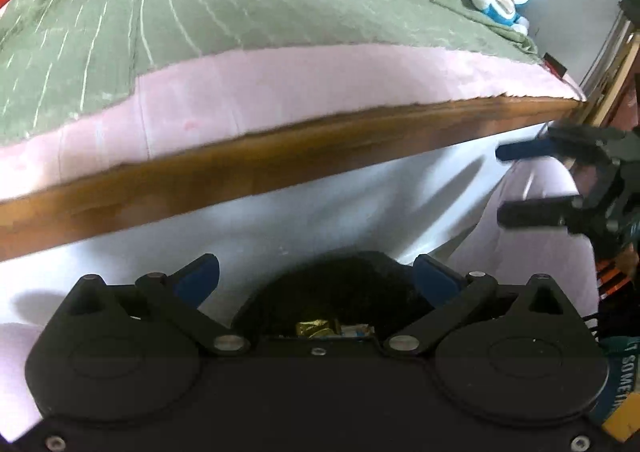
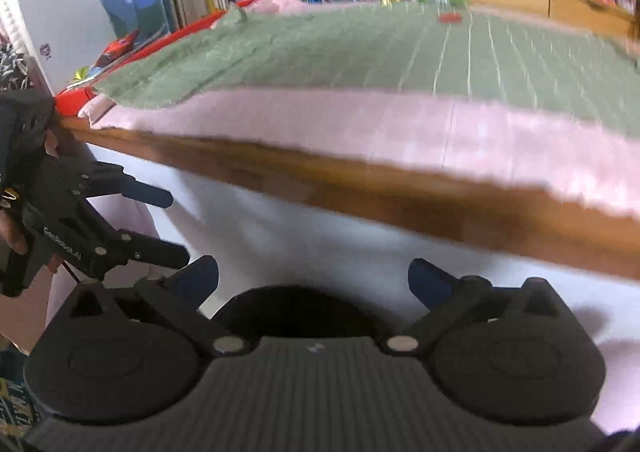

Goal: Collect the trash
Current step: 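Raise both open tools back up over the items on the bed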

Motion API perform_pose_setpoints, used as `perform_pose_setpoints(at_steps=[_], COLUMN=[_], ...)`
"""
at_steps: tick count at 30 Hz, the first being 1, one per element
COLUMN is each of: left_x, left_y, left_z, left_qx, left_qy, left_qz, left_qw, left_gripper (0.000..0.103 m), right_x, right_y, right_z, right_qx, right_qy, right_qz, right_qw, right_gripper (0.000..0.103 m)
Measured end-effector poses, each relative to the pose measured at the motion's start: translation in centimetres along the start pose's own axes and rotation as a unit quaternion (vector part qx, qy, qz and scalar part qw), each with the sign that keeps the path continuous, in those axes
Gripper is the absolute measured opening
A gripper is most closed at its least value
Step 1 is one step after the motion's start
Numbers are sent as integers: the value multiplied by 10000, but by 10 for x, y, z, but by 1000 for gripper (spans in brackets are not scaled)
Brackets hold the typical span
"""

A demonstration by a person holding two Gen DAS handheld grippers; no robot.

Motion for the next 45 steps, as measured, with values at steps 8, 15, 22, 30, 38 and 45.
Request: perform_pose_setpoints(at_steps=[8, 15, 22, 30, 38, 45], left_x=[-22, -44, -52, -35, 28, 100], left_y=[15, 23, -12, -61, -111, -148], left_z=[-25, -61, -122, -220, -324, -381], left_qx=[216, 388, 198, 57, 213, -167], left_qy=[168, 575, 994, 1608, 1446, 1097], left_qz=[269, 343, 75, -73, -443, -388], left_qw=[9993, 9970, 9948, 9869, 9883, 9931], left_gripper=[103, 103, 103, 103, 103, 102], right_x=[-41, -45, -22, 34, 96, 152], right_y=[21, 46, 77, 111, 161, 165], right_z=[-57, -101, -137, -163, -201, -238], right_qx=[-140, -79, 200, 343, 745, -710], right_qy=[831, 1232, 1437, 1170, 862, 794], right_qz=[137, 392, 582, 969, 1404, 1591], right_qw=[9963, 9916, 9877, 9878, 9835, 9815], right_gripper=[103, 103, 103, 103, 103, 98])
Point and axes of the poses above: each gripper's, at about its wrist camera, not at the fingertips, and x roughly the way its jaws point, y to its right, z to its underside, the point moved 9 cm from there along x, roughly the way its jaws point, and after that the axes turned 7 degrees about z, right-handed, at the moved point
